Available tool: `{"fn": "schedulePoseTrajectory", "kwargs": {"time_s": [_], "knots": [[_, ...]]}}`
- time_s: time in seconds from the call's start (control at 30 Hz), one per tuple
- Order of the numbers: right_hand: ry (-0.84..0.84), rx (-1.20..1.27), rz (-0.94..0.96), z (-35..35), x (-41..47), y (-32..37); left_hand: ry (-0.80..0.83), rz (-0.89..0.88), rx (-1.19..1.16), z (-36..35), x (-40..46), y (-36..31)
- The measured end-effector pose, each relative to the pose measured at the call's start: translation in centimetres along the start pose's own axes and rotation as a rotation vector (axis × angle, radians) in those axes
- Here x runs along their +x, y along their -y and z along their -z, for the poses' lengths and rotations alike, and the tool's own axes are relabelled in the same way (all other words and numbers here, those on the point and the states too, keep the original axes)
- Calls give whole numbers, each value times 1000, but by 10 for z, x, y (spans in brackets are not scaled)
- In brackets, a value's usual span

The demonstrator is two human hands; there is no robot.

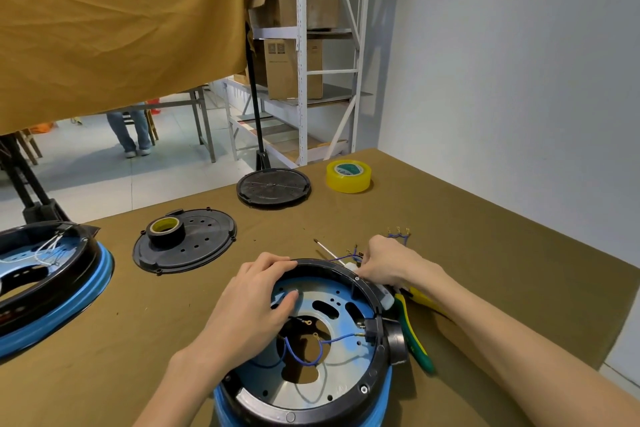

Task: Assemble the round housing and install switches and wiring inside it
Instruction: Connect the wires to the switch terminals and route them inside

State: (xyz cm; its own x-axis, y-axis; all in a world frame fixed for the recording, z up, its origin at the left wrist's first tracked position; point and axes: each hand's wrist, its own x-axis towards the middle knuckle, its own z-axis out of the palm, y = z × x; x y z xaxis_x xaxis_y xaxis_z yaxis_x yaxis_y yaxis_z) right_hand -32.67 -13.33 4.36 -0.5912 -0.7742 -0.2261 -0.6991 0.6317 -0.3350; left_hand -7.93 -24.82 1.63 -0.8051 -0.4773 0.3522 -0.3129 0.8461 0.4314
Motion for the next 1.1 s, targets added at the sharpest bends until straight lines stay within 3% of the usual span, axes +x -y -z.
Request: {"fn": "schedulePoseTrajectory", "kwargs": {"time_s": [0.27, 0.43, 0.63, 0.77, 0.83, 0.9, 0.97, 1.03, 1.1], "knots": [[269, 556, 58, 37, -28, -6, 1, -8, 14, 0, 0, 0], [392, 547, 14, 52, -41, -11, 8, 1, 23, -1, 0, 0], [210, 558, 46, 57, -53, -14, 21, 17, 37, -1, 1, 0], [236, 615, 71, 65, -63, -22, 17, 29, 54, 0, 0, -4], [123, 584, 81, 66, -62, -26, 20, 40, 65, 0, -1, -6], [17, 514, 73, 65, -57, -33, 25, 46, 68, 1, -3, -9], [34, 396, 53, 60, -54, -41, 25, 46, 73, 3, -5, -11], [-6, 184, 14, 49, -48, -53, 20, 46, 90, 4, -7, -13], [-151, -32, -35, 36, -43, -65, 18, 51, 114, 4, -9, -15]]}}
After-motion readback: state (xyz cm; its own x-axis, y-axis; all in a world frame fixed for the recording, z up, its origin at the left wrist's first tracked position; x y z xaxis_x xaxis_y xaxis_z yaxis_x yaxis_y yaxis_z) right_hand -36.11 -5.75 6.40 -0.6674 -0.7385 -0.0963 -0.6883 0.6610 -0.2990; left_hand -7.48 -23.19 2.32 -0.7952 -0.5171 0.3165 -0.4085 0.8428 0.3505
